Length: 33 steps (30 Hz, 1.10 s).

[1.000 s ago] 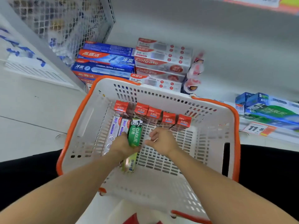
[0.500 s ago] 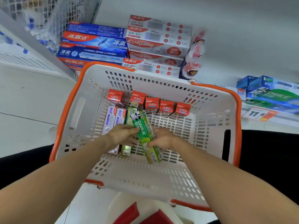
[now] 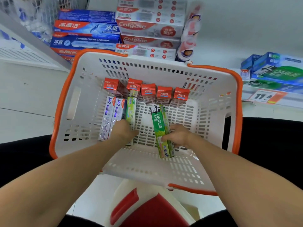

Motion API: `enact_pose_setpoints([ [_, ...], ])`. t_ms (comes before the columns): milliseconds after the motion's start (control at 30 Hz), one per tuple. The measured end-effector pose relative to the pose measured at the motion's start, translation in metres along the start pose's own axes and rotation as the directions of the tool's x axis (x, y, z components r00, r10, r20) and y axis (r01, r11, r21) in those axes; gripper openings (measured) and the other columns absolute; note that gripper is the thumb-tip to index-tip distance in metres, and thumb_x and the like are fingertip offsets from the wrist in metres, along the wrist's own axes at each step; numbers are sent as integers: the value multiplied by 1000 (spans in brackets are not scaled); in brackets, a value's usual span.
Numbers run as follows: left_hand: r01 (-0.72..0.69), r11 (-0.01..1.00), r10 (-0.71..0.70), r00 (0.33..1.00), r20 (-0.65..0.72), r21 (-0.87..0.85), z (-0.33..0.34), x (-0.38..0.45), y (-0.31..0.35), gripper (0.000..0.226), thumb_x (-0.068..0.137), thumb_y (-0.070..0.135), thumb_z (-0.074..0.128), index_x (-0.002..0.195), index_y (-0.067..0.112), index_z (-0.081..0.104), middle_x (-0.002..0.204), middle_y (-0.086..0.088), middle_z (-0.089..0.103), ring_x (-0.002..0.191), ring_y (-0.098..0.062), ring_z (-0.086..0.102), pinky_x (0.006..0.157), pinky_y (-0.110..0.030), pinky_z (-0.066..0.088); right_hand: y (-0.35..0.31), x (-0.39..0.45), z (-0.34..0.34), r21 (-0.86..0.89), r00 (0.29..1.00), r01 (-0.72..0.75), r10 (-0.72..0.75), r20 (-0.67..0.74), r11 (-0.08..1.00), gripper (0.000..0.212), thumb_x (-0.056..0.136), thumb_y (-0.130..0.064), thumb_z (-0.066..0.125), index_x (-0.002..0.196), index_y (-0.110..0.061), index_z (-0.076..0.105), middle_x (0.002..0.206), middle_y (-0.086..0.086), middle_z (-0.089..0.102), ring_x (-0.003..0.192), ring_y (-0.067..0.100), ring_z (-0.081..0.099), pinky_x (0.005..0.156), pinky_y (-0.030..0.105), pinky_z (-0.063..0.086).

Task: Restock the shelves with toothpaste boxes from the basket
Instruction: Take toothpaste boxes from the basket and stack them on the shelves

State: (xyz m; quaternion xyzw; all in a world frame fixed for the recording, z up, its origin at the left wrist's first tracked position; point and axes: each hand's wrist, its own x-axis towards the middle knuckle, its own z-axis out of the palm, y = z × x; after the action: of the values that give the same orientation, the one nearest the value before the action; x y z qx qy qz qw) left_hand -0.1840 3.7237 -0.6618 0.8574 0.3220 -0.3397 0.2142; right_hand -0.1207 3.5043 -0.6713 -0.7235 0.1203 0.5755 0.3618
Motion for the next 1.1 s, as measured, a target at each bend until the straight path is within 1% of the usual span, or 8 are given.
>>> enact_pose_setpoints([
  [100, 17, 997, -18, 1000, -16, -80, 3, -1, 0, 34, 79, 38, 82, 82, 10, 63, 77, -5, 65, 65, -18, 62, 55, -27, 51, 2, -1, -6, 37, 1000, 1, -2, 30, 999, 38, 75, -13, 84, 109, -18, 69, 103, 3, 75, 92, 18, 72, 87, 38, 59],
  [167, 59, 986, -38, 990, 134, -157, -7, -3, 1, 32, 76, 35, 85, 82, 12, 64, 76, -1, 67, 64, -13, 64, 52, -23, 53, 1, -2, -9, 52, 996, -17, 12, 86, 998, 40, 74, -14, 85, 110, -18, 69, 106, 3, 75, 97, 18, 71, 92, 41, 58],
  [300, 151, 905, 62, 878, 475, -398, -42, -18, -2, 31, 84, 17, 79, 108, 4, 65, 96, -12, 75, 86, -25, 74, 79, -35, 62, -16, -14, -4, 54, 960, -21, 5, 279, 998, 37, 80, -13, 82, 113, -19, 67, 121, 5, 70, 114, 21, 63, 99, 40, 55],
  [400, 215, 826, 143, 814, 563, -521, -58, -36, -11, 36, 89, 13, 72, 122, 6, 61, 109, -13, 75, 100, -26, 71, 87, -38, 57, -34, -24, 2, 180, 906, -3, -74, 417, 984, 33, 86, -4, 75, 114, -17, 63, 119, 7, 72, 114, 25, 66, 94, 40, 56],
  [533, 255, 688, 92, 898, 430, -679, -59, -54, -22, 57, 65, 2, 82, 114, 1, 53, 118, -17, 70, 108, -31, 66, 96, -48, 54, -60, -39, -1, 260, 828, 83, -212, 519, 962, 25, 92, -7, 68, 116, -16, 65, 124, 9, 70, 117, 26, 65, 99, 42, 53],
  [733, 224, 643, 246, 845, 475, -732, -80, -101, -7, 62, 69, -8, 67, 129, 8, 60, 122, -15, 70, 115, -33, 66, 102, -50, 50, -93, -59, -3, 187, 759, 210, -281, 587, 960, 26, 95, -7, 64, 119, -16, 63, 116, 7, 72, 106, 24, 68, 98, 44, 54],
  [900, 27, 639, 317, 901, 296, -768, -142, -135, -5, 66, 72, -9, 76, 132, 15, 58, 124, -11, 70, 116, -32, 66, 105, -56, 46, -128, -79, -3, 136, 741, 375, -385, 551, 917, 45, 88, 0, 71, 130, -11, 61, 128, 10, 68, 112, 27, 67, 101, 53, 51],
  [1100, -270, 594, 410, 912, -4, -758, -207, -168, 22, 53, 78, 6, 78, 129, 17, 63, 120, -1, 73, 113, -19, 69, 101, -41, 50, -176, -133, -8, 244, 660, 569, -613, 434, 785, 47, 89, -3, 70, 134, -11, 58, 130, 10, 67, 119, 31, 64, 101, 57, 50],
])
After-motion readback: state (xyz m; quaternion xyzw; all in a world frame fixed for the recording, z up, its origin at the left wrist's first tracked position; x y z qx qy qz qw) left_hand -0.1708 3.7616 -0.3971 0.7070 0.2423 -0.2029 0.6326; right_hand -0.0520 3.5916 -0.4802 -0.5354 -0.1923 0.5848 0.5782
